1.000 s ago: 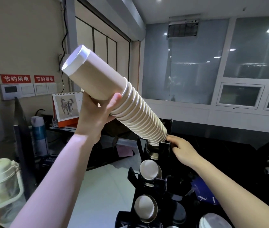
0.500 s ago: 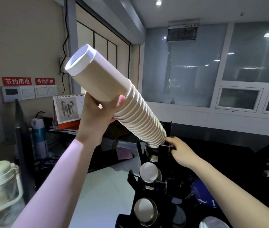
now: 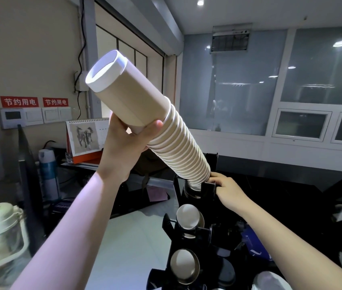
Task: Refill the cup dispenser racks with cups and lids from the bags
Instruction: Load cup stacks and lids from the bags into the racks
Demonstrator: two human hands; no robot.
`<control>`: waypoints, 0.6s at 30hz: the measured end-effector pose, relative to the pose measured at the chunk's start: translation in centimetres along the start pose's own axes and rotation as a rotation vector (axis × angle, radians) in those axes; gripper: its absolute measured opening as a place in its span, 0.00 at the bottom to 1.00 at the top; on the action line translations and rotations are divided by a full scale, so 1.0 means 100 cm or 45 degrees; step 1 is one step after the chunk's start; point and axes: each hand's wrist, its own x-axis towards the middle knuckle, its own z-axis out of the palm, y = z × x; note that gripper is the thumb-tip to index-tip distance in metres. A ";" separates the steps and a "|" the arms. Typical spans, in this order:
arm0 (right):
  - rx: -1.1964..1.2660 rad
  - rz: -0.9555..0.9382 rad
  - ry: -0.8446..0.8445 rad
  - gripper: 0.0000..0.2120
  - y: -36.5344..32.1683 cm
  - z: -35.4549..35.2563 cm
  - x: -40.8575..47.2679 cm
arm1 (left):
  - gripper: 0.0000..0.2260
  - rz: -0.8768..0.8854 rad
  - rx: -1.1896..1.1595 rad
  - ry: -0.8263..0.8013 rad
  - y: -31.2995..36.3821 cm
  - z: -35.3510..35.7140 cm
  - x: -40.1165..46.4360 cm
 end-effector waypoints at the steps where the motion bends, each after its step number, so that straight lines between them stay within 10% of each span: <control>1: -0.011 0.001 0.009 0.17 -0.001 0.000 -0.001 | 0.28 0.002 0.002 -0.006 -0.002 0.001 -0.001; 18: 0.667 0.335 0.192 0.27 -0.006 0.001 -0.001 | 0.31 0.117 0.085 -0.133 -0.007 0.021 0.004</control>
